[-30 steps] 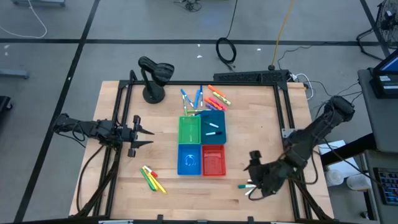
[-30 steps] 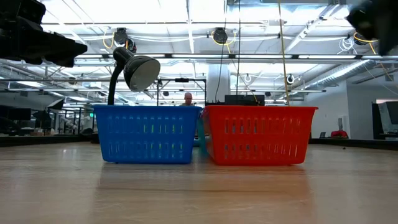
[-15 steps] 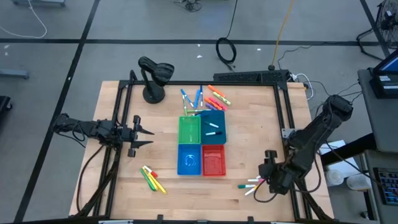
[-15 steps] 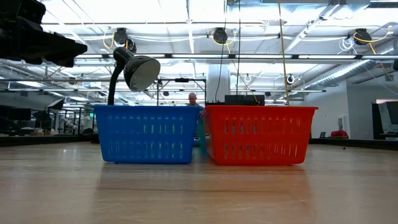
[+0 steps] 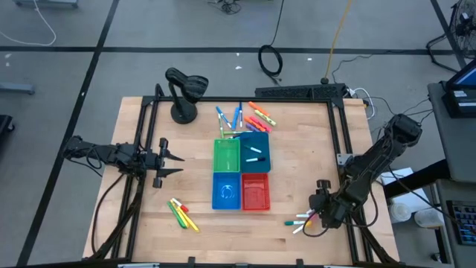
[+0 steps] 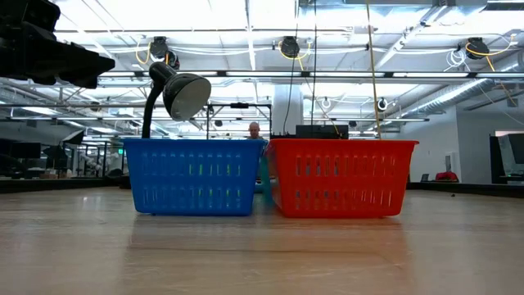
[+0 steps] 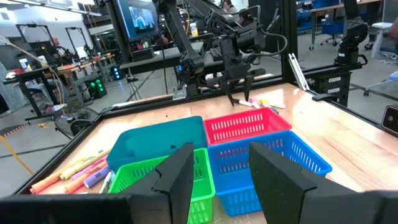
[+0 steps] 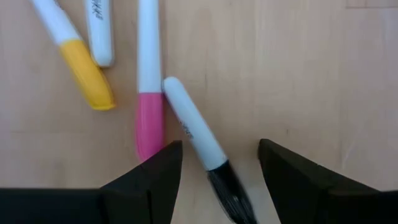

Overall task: Pick & Place Markers
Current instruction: Put the black highlighter pen into the blue bin

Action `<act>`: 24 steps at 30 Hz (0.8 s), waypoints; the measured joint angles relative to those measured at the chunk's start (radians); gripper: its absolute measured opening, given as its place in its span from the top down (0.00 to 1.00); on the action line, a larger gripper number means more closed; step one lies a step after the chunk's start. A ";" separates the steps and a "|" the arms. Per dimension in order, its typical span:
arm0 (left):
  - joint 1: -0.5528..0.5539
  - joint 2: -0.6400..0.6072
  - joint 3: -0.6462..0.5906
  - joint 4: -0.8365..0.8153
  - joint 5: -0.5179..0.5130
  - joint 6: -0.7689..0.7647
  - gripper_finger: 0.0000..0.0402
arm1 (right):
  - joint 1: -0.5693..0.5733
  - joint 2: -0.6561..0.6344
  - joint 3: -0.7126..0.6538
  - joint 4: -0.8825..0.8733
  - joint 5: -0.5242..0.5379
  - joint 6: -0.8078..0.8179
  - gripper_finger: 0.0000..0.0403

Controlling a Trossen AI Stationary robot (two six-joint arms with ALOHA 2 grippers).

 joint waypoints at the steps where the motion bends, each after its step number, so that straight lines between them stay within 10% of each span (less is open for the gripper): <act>1: 0.000 0.000 0.000 0.000 0.000 0.000 0.60 | 0.000 0.014 0.000 -0.001 0.001 -0.001 0.50; 19: 0.000 0.000 0.000 0.000 0.000 0.000 0.60 | -0.072 0.126 0.000 -0.036 -0.025 0.005 0.95; 24: 0.000 0.000 0.000 0.000 0.000 0.000 0.60 | -0.128 0.127 -0.001 -0.036 0.043 0.005 0.93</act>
